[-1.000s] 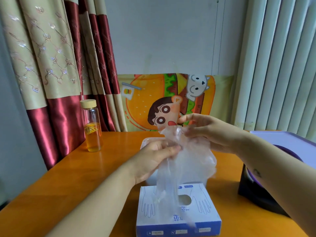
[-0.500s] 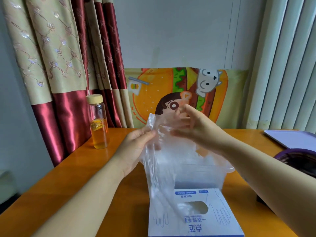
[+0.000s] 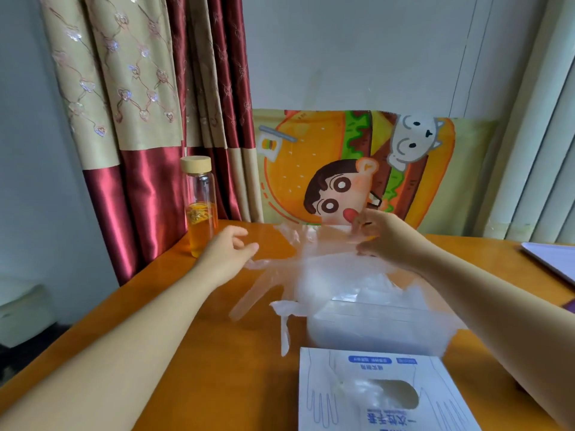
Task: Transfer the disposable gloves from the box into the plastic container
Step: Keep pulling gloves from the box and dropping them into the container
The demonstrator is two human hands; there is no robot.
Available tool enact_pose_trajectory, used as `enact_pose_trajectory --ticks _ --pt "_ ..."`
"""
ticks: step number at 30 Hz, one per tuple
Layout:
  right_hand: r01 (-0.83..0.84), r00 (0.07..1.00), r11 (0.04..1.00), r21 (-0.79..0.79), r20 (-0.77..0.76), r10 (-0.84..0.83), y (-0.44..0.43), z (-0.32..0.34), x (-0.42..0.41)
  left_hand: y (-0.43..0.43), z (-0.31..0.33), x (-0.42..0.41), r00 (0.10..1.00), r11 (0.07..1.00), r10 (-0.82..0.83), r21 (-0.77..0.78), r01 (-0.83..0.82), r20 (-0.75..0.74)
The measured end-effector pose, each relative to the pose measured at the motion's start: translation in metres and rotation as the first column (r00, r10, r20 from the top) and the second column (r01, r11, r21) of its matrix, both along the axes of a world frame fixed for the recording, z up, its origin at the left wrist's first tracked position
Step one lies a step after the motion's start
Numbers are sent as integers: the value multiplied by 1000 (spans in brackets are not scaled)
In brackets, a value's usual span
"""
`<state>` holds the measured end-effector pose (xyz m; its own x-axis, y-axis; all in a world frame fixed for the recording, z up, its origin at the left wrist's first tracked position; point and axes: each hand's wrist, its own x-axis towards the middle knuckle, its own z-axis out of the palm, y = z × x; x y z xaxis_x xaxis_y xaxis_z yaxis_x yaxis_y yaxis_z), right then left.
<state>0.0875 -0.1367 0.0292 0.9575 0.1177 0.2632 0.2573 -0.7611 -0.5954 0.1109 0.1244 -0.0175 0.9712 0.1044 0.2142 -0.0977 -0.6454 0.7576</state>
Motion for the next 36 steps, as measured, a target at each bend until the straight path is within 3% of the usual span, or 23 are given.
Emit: enact_pose_trajectory --ticks 2,4,5,8,13,16,18,21,25,28,30,36 --pt "47 999 998 -28 -22 -48 -16 -7 -1 -8 12 -3 972 995 85 34 -95 221" --pt "90 995 990 -108 -25 -93 -29 -11 -5 -29 29 -14 912 991 -14 130 -43 410" --pt "122 992 980 -155 -13 -126 -35 -13 -7 -44 36 -21 902 976 -133 212 47 412" --pt "208 977 936 -283 18 -212 -47 -18 -10 -88 42 -35 899 843 -420 423 333 128" --pt "228 962 860 -457 -32 -272 -61 -29 -16 -140 32 -28 906 503 -323 762 409 -273" --pt "216 955 788 -576 -42 -293 -65 -34 -17 -157 25 -17 856 370 -263 773 516 -445" --pt "189 960 689 -699 -14 -279 -65 -38 -16 -163 21 -10 818 316 -236 754 575 -525" --pt "117 968 527 -842 -22 -250 -61 -42 -13 -169 16 -1 778 243 -155 740 627 -609" --pt "23 958 395 -918 -94 -273 -55 -45 -2 -174 3 9 733 133 -42 723 678 -679" --pt "-30 946 304 -952 -125 -299 -52 -50 6 -177 -4 6 739 120 -2 733 669 -674" --pt "-57 937 272 -961 -146 -318 -51 -52 10 -175 -8 11 727 205 -45 705 678 -686" --pt "-50 931 361 -931 -175 -321 -54 -39 5 -160 8 8 725 397 -219 620 677 -653"
